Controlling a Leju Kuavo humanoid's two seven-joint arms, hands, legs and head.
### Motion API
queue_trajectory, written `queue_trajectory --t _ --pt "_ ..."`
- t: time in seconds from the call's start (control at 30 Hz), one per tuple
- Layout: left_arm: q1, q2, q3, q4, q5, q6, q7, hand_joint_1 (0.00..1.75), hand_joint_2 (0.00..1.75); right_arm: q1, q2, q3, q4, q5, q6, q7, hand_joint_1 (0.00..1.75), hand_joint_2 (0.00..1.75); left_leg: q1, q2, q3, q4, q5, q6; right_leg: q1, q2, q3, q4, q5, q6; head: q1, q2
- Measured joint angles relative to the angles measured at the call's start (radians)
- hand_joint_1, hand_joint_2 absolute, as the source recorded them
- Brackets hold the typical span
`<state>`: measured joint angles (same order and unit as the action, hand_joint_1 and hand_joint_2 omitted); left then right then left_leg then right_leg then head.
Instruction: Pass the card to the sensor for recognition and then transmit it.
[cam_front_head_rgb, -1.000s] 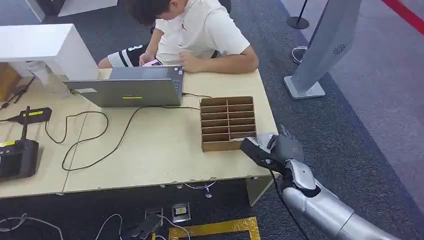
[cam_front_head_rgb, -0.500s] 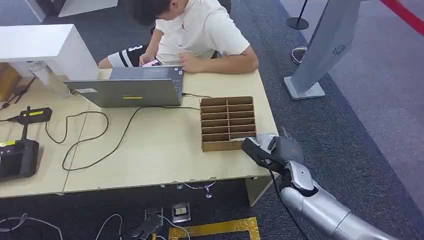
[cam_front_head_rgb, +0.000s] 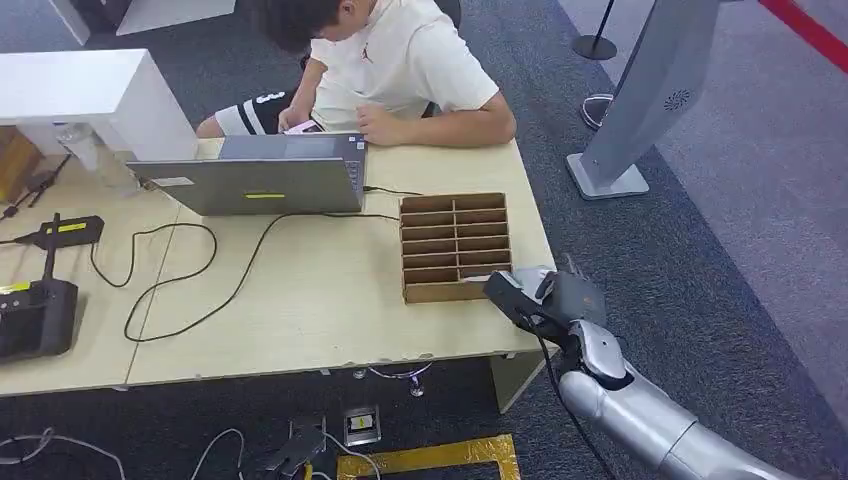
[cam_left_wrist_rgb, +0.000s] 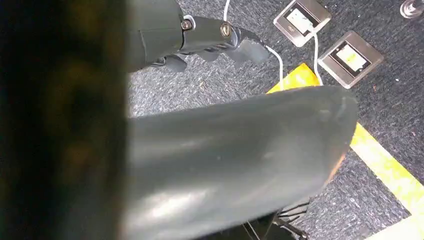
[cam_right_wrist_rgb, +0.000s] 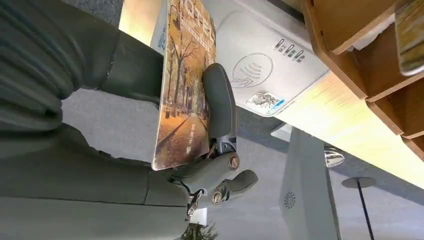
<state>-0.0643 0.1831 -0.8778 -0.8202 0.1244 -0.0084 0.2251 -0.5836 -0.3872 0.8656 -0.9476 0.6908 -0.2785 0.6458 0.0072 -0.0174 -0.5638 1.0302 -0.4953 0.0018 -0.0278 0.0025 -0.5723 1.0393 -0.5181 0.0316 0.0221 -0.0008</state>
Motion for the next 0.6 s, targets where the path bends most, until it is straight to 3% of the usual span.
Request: queue_trajectory --t 0.23,0.3,0.6 --pt "0.000 0.001 0.000 -0.002 -0.003 0.000 0.000 0.00 0.00 -0.004 0.000 -0.002 0.000 0.012 0.000 0.000 1.75 1.75 0.000 0.000 -0.001 0.000 0.000 0.000 0.000 0.000 0.000 0.000 0.000 0.000 0.000 0.000" --pt "0.000 0.009 -0.002 -0.017 -0.027 0.000 0.000 0.00 0.00 -0.100 -0.002 -0.019 -0.032 0.084 0.067 0.000 1.75 1.75 0.000 0.000 -0.001 0.000 0.000 0.000 0.000 0.000 -0.001 0.000 0.000 0.000 0.000 0.000" --pt "-0.004 0.022 -0.020 -0.039 -0.034 0.000 0.000 0.00 0.00 -0.278 -0.002 -0.030 -0.128 0.170 0.155 0.000 1.75 1.75 0.000 0.000 -0.001 0.000 0.000 -0.001 0.000 0.001 -0.002 0.000 0.001 -0.001 0.000 0.000"
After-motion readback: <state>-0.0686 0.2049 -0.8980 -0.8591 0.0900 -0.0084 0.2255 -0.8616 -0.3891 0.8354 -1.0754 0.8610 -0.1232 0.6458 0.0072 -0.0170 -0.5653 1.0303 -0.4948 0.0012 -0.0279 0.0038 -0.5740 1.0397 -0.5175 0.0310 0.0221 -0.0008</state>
